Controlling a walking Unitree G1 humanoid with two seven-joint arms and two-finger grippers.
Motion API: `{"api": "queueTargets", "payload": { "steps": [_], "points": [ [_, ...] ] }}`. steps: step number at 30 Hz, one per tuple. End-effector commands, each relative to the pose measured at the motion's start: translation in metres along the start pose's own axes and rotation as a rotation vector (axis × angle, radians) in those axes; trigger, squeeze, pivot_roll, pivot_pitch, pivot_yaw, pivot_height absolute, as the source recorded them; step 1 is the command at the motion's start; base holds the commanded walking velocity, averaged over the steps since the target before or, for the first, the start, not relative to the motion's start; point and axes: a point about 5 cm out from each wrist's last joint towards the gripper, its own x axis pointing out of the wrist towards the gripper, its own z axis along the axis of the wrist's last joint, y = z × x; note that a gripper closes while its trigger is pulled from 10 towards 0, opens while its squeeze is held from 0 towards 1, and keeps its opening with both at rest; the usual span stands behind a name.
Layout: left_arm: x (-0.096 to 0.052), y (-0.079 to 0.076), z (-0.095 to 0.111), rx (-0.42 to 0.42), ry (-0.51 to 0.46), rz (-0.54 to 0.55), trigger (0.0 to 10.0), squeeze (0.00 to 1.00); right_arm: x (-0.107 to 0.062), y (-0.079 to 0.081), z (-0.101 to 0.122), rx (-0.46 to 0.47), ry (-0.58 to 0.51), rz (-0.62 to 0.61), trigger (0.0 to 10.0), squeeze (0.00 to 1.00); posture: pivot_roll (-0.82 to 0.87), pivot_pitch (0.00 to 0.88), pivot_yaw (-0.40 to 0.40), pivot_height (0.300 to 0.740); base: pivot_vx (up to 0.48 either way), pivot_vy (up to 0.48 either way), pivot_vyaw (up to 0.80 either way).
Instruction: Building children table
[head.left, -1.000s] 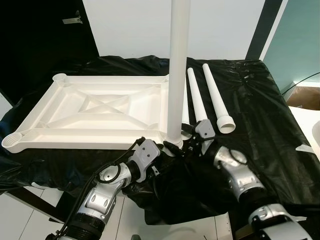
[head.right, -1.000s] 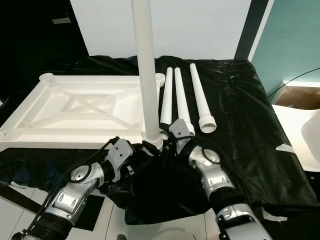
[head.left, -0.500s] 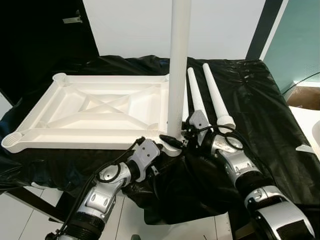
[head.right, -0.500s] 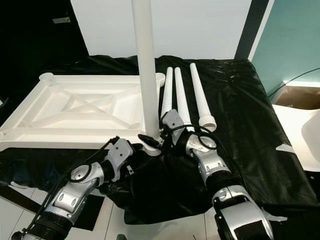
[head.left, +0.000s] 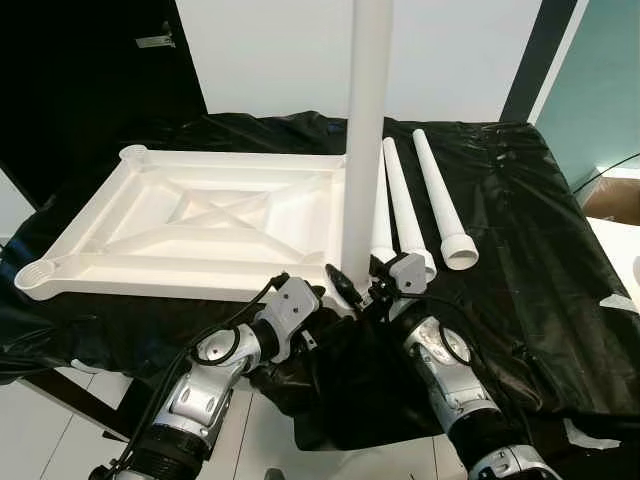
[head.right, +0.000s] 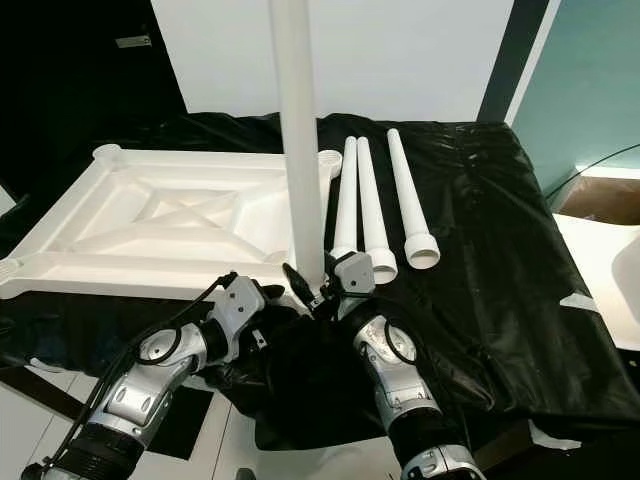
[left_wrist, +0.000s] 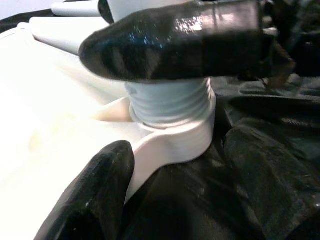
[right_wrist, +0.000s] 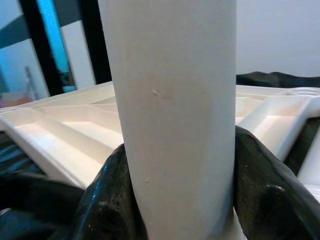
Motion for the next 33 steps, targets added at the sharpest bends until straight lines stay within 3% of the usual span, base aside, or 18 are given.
{"api": "queueTargets", "payload": {
  "steps": [1,3,4,5,6,7,8,13,14,15,22,23,24,25,27,28,31,33],
  "points": [
    [0.002,-0.001,-0.001,0.011,0.013,-0.009,10.0,0.00,-0.001,-0.010,-0.002,0.003,0.025,-0.063,0.0,0.00,0.11,0.000,0.042,0.740,0.000,0.000,0.00],
    [0.002,-0.002,-0.001,0.012,0.014,-0.014,10.0,0.00,0.000,-0.010,-0.002,0.006,0.029,-0.055,0.0,0.00,0.11,0.000,0.042,0.740,0.000,0.000,0.00],
    [0.003,-0.002,-0.001,0.013,0.014,-0.017,10.0,0.00,0.001,-0.008,-0.003,0.007,0.044,-0.041,3.7,0.00,0.10,0.000,0.044,0.740,0.000,0.000,0.00],
    [0.003,-0.002,-0.001,0.014,0.015,-0.019,10.0,0.00,0.001,-0.007,-0.004,0.008,0.054,-0.033,3.7,0.00,0.10,0.000,0.044,0.740,0.000,0.000,0.00],
    [0.004,-0.002,-0.001,0.014,0.014,-0.018,10.0,0.00,0.001,-0.006,-0.006,0.009,0.074,-0.012,10.0,0.00,0.10,0.000,0.042,0.740,0.000,0.000,0.00],
    [0.004,-0.001,-0.001,0.014,0.014,-0.018,10.0,0.00,0.001,-0.005,-0.007,0.010,0.088,0.001,10.0,0.00,0.10,0.000,0.042,0.740,0.000,0.000,0.00],
    [0.004,-0.001,-0.001,0.015,0.013,-0.018,10.0,0.00,0.002,-0.006,-0.008,0.018,0.099,0.027,10.0,1.00,0.10,0.000,0.041,0.740,0.000,0.000,0.00],
    [0.004,-0.001,-0.001,0.015,0.013,-0.017,10.0,0.00,0.004,-0.006,-0.007,0.003,0.114,0.088,10.0,1.00,0.10,0.000,0.041,0.740,0.000,0.000,0.00],
    [0.004,-0.002,-0.001,0.014,0.013,-0.017,10.0,0.00,0.006,-0.005,-0.006,-0.001,0.123,0.134,10.0,0.00,0.10,0.000,0.036,0.740,0.000,0.000,0.00],
    [0.004,-0.003,-0.002,0.011,0.013,-0.017,10.0,0.00,0.011,-0.007,-0.001,-0.015,0.125,0.235,10.0,0.00,0.10,0.000,0.034,0.740,0.000,0.000,0.00],
    [0.005,-0.004,-0.002,0.008,0.009,-0.015,10.0,0.00,0.020,-0.019,0.008,-0.052,0.143,0.360,10.0,0.00,0.11,0.000,0.027,0.740,0.000,0.000,0.00],
    [0.005,-0.004,-0.002,0.008,0.008,-0.014,10.0,0.00,0.021,-0.021,0.009,-0.056,0.155,0.409,1.6,0.00,0.11,0.000,0.026,0.740,0.000,0.000,0.00],
    [0.005,-0.004,-0.002,0.008,0.008,-0.014,10.0,0.00,0.021,-0.021,0.009,-0.056,0.155,0.409,1.6,0.00,0.11,0.000,0.026,0.740,0.000,0.000,0.00],
    [0.005,-0.004,-0.002,0.007,0.008,-0.013,10.0,0.00,0.021,-0.023,0.009,-0.044,0.182,0.444,0.0,0.00,0.11,0.000,0.026,0.740,0.000,0.000,0.00],
    [0.005,-0.004,-0.002,0.007,0.008,-0.012,10.0,0.00,0.022,-0.025,0.009,-0.011,0.201,0.460,0.0,0.00,0.11,0.000,0.026,0.740,0.000,0.000,0.00],
    [0.004,-0.004,-0.002,0.007,0.009,-0.011,10.0,0.00,0.023,-0.027,0.010,0.049,0.213,0.454,0.0,0.00,0.12,0.000,0.025,0.740,0.000,0.000,0.00],
    [0.004,-0.004,-0.002,0.007,0.009,-0.011,10.0,0.00,0.023,-0.027,0.010,0.049,0.213,0.454,0.0,0.00,0.12,0.000,0.025,0.740,0.000,0.000,0.00],
    [0.004,-0.004,-0.002,0.006,0.010,-0.009,10.0,0.00,0.023,-0.028,0.009,0.099,0.228,0.449,0.0,0.00,0.12,0.000,0.024,0.740,0.000,0.000,0.00]
  ]
}}
